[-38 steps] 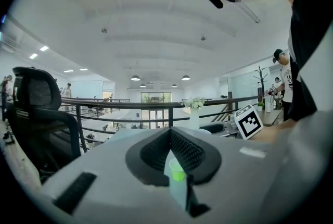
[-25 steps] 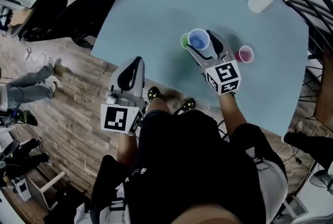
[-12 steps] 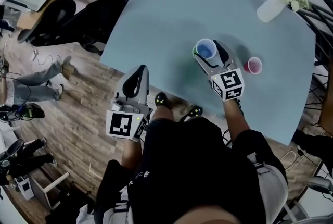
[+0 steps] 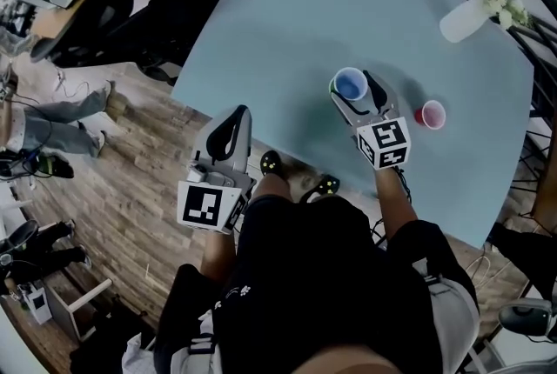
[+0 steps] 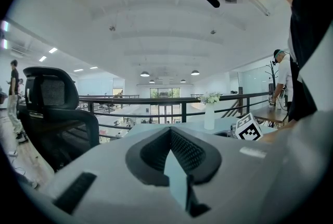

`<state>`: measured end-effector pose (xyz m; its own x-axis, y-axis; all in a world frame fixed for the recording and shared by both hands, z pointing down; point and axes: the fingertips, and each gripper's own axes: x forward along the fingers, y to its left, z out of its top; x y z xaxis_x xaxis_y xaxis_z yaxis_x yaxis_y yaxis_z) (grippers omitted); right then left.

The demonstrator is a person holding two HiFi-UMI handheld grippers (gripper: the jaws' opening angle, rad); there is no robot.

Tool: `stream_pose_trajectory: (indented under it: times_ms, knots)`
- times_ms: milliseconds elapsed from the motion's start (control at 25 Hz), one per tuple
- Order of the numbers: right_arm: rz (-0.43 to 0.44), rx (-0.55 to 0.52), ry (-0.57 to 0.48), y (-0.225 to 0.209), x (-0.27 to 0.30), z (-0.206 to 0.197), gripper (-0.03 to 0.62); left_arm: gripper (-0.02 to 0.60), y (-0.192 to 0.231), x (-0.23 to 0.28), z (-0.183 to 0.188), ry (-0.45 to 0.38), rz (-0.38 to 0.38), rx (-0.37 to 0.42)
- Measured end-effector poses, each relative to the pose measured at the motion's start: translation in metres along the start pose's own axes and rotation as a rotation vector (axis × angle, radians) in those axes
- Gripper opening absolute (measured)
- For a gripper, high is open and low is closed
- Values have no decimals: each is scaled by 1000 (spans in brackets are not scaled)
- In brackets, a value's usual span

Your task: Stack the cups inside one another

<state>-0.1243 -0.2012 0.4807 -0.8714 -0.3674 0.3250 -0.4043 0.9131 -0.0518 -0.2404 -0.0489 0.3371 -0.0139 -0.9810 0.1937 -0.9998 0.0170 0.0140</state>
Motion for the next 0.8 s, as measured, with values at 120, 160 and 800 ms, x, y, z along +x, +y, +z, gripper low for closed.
stream_pose_trajectory:
  times_ms: [120, 160, 800]
  knots:
    - [1, -2, 22, 0, 5, -8, 360, -14, 5, -4, -2, 4, 13, 1]
    - [0, -2, 30, 0, 7, -11, 360, -14, 7, -5, -3, 6, 17, 1]
    - [-20, -7, 118, 0, 22, -43, 362, -14, 27, -9, -16, 33, 37, -19]
